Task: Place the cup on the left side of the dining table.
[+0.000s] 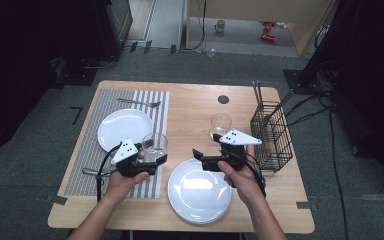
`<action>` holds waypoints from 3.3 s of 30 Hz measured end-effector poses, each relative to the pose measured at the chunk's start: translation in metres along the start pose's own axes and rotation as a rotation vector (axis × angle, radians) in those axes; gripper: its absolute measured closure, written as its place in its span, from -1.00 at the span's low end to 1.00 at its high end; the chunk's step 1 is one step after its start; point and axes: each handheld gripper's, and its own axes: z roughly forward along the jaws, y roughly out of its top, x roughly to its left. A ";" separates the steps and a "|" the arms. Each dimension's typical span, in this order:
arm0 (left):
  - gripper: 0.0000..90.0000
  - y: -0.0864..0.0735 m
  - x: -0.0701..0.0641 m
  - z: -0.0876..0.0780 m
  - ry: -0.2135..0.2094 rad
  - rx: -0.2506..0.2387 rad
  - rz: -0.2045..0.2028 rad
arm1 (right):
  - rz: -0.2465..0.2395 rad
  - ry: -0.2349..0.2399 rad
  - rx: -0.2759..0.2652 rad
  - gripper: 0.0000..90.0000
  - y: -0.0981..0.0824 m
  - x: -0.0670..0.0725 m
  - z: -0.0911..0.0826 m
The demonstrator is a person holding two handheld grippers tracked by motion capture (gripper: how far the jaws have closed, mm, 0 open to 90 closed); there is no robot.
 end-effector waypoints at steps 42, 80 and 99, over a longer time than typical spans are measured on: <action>-0.52 -0.036 0.025 -0.001 0.200 0.247 -0.082 | 0.085 -0.122 0.057 -0.73 -0.074 -0.035 -0.039; -0.57 -0.034 0.034 0.003 0.269 0.331 -0.086 | 0.117 -0.162 0.082 -0.72 -0.105 -0.050 -0.057; -0.80 -0.023 0.030 -0.024 0.216 0.259 -0.137 | 0.146 -0.208 0.107 -0.72 -0.127 -0.067 -0.068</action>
